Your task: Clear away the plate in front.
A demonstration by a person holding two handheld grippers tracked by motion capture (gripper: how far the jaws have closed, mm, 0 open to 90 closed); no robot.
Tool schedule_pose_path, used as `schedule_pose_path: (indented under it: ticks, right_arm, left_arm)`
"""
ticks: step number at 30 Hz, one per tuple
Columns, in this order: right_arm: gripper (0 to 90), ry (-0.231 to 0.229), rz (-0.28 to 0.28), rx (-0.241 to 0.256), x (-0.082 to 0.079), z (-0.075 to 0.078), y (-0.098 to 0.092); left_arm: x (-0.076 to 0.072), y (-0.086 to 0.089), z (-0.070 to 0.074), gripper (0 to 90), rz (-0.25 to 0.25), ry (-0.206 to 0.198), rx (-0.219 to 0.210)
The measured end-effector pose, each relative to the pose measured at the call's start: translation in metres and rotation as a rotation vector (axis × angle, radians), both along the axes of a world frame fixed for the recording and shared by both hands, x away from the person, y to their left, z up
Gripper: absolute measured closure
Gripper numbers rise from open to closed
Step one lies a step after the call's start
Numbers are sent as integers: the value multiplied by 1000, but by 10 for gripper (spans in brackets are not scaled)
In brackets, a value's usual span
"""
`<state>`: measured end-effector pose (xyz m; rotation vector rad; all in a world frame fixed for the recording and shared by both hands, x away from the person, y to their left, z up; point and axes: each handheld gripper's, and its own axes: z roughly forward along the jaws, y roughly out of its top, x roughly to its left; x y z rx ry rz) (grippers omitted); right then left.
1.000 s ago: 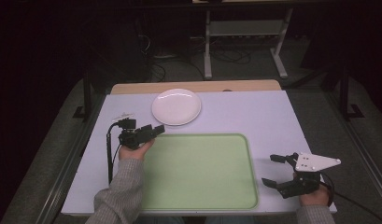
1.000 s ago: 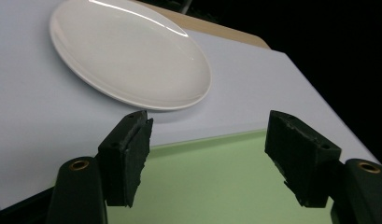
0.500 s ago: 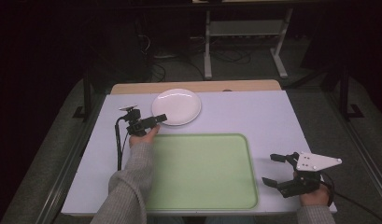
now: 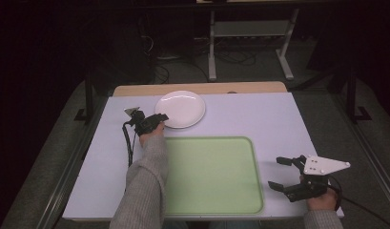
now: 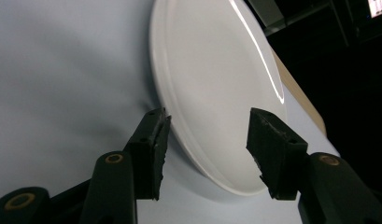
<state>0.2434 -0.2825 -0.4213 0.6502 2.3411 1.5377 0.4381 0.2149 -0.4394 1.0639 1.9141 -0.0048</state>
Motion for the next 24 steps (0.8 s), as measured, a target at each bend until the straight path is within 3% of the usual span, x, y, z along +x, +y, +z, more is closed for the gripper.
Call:
schedule_pose_path:
  ticks: [2, 5, 6, 9, 12, 24]
  right_arm:
    - [132, -2, 3, -10, -1, 0, 1]
    - [132, -3, 6, -14, -1, 0, 2]
    - [132, -2, 5, -13, -1, 0, 1]
    - [132, -5, 3, -7, -1, 1, 0]
    - [132, -6, 1, -1, -1, 1, 0]
    - [132, -8, 4, -4, -2, 1, 0]
  left_arm:
    - [1, 0, 0, 494, 8, -9, -6]
    - [4, 1, -4, 516, 36, 15, -30]
    - [6, 2, -8, 517, 46, 31, -66]
    - [7, 2, -11, 531, 50, 38, -59]
    - [9, 0, -16, 551, 59, 37, -104]
    - [15, -3, -23, 609, 96, 49, -152]
